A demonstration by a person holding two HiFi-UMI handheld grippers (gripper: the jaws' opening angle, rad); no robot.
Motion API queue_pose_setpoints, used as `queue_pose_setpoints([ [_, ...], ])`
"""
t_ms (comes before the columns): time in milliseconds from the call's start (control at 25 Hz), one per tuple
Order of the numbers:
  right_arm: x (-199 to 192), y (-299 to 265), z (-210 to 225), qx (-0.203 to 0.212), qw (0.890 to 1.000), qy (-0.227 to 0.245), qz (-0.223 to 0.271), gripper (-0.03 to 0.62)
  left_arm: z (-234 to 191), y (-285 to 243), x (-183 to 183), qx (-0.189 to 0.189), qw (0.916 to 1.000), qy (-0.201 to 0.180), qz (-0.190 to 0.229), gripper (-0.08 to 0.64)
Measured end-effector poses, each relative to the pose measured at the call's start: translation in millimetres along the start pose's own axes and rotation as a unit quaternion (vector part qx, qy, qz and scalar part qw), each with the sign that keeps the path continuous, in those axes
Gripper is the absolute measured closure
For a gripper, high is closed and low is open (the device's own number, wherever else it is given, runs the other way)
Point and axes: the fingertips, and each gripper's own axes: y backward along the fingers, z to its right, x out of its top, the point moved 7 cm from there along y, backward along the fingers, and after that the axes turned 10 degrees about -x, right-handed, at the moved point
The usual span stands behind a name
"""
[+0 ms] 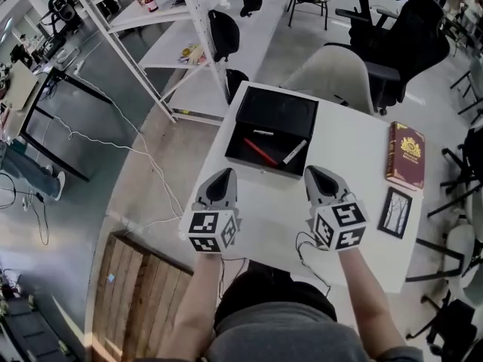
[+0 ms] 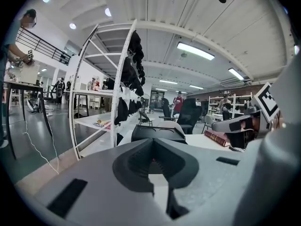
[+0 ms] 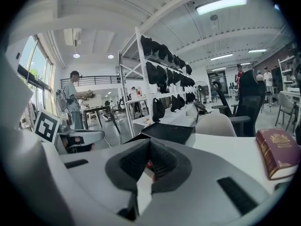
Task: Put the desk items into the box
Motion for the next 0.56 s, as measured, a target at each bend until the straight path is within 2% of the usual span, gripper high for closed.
queue_pose_setpoints([
  [560, -2.8, 7.5, 4.5, -0.003, 1.000, -0.003, 0.009, 0.589, 7.8, 4.4, -1.4, 0.003, 1.0000, -0.004, -0.005, 0.554],
])
